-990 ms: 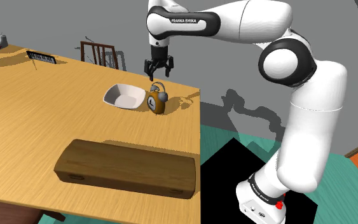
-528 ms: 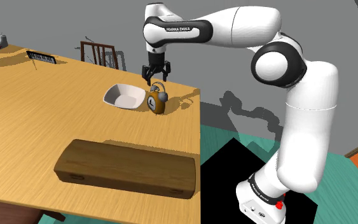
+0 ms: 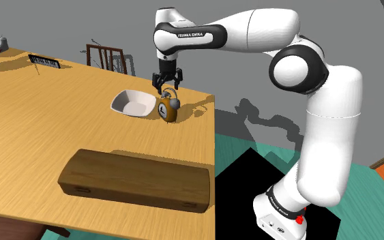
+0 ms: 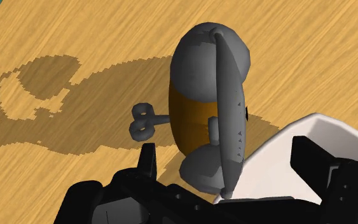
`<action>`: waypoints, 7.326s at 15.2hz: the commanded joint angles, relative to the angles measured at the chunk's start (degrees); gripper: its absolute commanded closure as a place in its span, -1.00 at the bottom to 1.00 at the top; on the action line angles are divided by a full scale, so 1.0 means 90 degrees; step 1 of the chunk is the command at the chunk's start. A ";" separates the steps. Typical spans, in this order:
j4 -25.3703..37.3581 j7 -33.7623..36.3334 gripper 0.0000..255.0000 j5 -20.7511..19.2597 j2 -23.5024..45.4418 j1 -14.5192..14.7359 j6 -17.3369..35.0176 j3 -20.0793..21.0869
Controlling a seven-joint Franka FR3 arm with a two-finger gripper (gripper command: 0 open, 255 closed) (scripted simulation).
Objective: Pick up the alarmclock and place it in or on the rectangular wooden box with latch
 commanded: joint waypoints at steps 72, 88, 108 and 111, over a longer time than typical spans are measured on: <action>0.1047 0.3565 1.00 0.0391 -0.1826 0.2355 -0.2877 0.1316; -0.0220 0.4023 1.00 0.0491 -0.2073 0.2617 -0.1831 0.1493; -0.1602 0.3950 1.00 0.0515 -0.2168 0.2576 -0.0543 0.1471; -0.1585 0.3953 -1.00 0.0513 -0.2159 0.2578 -0.0551 0.1472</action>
